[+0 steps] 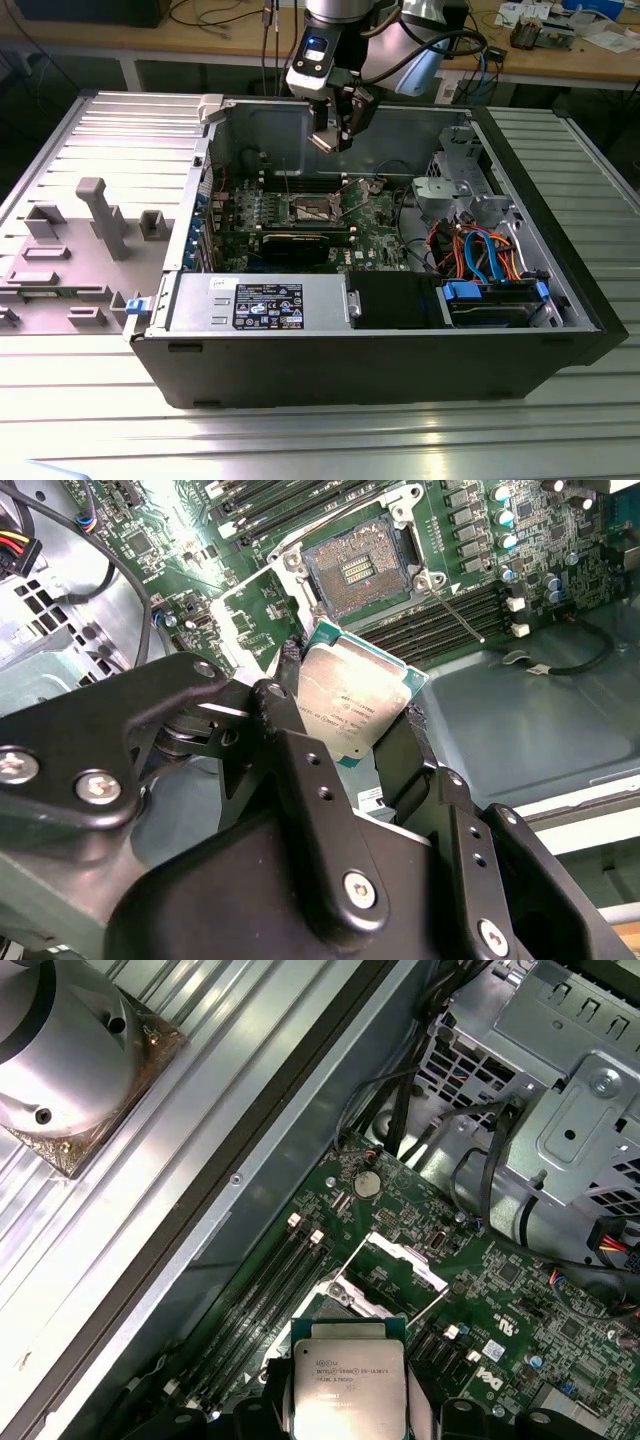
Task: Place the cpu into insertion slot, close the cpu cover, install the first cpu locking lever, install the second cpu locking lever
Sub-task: 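Place the cpu into insertion slot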
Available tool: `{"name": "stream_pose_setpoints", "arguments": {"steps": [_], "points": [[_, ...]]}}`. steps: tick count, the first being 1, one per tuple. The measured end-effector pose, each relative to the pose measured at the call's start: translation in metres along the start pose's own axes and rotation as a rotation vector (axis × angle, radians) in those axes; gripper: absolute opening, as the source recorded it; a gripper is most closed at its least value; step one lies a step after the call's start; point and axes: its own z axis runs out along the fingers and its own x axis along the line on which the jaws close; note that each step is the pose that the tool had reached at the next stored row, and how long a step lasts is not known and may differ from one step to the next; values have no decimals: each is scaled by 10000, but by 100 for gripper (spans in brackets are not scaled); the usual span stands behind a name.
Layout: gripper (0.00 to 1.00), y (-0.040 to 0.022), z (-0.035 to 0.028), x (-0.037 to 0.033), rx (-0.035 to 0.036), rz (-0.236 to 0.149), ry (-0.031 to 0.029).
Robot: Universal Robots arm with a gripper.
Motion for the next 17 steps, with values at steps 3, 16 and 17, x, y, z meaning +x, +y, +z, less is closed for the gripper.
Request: {"name": "stream_pose_setpoints", "arguments": {"steps": [3,16,17], "points": [[54,0,0,0,0,1,0],[54,-1,16,0,-18,795,-71],[54,-2,29,-1,-17,1032,-85]]}}
